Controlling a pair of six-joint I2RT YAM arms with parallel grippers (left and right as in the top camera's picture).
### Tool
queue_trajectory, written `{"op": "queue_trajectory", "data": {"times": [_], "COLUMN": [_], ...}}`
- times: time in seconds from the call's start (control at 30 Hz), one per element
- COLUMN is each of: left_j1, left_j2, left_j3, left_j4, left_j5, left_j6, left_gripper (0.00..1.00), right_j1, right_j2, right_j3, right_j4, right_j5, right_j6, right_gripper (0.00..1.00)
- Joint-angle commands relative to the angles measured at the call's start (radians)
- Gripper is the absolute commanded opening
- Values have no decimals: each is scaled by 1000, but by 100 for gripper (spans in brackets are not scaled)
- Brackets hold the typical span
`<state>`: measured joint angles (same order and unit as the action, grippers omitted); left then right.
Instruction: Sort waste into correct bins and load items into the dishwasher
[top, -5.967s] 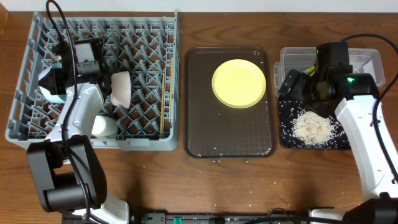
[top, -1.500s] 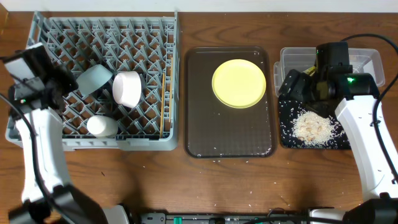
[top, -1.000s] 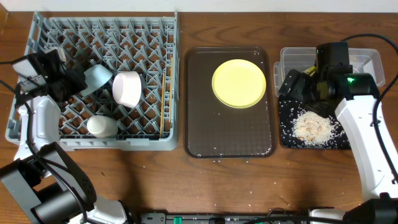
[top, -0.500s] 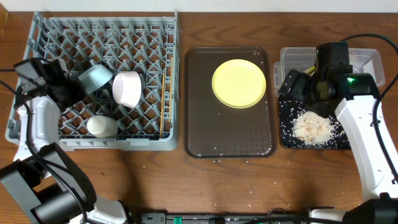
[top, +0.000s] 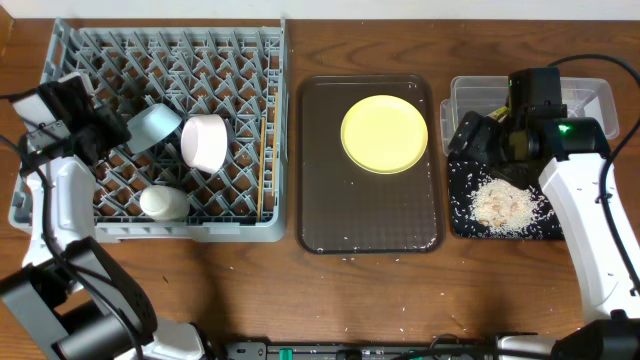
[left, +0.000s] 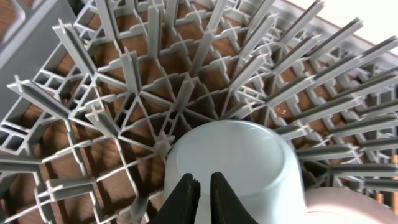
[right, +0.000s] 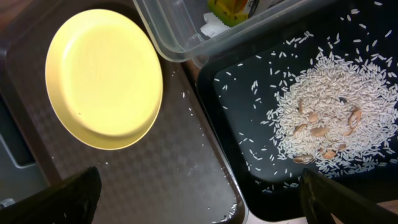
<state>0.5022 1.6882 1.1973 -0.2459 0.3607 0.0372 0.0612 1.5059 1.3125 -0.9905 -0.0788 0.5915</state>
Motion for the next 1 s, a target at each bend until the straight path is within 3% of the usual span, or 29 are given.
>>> {"op": "queue_trajectory", "data": {"times": [0.0, 0.27, 0.63, 0.97], "left_j1": [3, 3, 2, 2], "left_j2": [63, 70, 70, 23], "left_j3": [-2, -2, -2, 10], "left_j4": [22, 30, -168, -157], "left_j5": [-6, -6, -11, -11], "left_j6": [22, 22, 21, 17], "left_gripper": [9, 9, 8, 11], "right_j1": [-8, -8, -8, -8], "right_j2": [-15, -15, -15, -15], "right_j3": [1, 1, 1, 1], "right_j4": [-1, -1, -1, -1], "right_j5": [-1, -1, -1, -1], "right_j6": [6, 6, 6, 6], "right_gripper": [99, 99, 99, 99]}}
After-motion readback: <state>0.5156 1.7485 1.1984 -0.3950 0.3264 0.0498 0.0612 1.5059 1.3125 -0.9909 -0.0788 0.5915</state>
